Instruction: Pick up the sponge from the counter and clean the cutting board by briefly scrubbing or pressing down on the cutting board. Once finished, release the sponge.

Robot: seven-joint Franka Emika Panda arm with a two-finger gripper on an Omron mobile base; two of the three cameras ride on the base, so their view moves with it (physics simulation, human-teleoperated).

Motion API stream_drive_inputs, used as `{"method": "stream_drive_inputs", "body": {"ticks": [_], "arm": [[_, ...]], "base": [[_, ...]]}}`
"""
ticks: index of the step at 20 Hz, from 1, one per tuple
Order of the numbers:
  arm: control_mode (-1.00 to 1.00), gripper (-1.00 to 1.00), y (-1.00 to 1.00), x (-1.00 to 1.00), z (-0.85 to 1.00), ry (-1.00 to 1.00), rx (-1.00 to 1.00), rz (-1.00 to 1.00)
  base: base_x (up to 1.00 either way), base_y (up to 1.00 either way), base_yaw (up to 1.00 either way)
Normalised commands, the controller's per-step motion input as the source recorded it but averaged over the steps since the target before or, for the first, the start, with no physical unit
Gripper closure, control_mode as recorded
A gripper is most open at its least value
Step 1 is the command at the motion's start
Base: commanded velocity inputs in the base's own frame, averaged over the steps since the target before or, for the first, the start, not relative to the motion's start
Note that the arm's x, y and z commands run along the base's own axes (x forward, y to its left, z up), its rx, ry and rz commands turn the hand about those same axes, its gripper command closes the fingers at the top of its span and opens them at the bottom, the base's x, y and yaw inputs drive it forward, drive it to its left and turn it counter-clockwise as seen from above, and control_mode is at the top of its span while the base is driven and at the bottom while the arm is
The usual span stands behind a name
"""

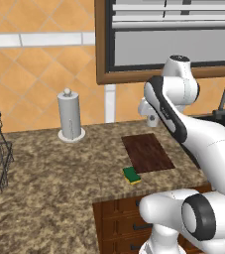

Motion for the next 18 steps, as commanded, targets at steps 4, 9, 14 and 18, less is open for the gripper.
{"method": "stream_drive_inputs", "body": {"ticks": [4,9,14,18], "arm": [[-1.00,-1.00,0.07,-0.18,-0.06,0.00,-0.01,0.04],[-1.00,-1.00,0.44,-0.03,-0.25,0.00,0.00,0.01],[-1.00,-1.00,0.43,0.00,-0.38,0.00,0.00,0.02],[-1.00,-1.00,0.19,0.00,-0.64,0.05,0.00,0.00]], "base": [[0.00,0.00,0.00],[0.00,0.00,0.00],[0.00,0.00,0.00],[0.00,0.00,0.00]]}}
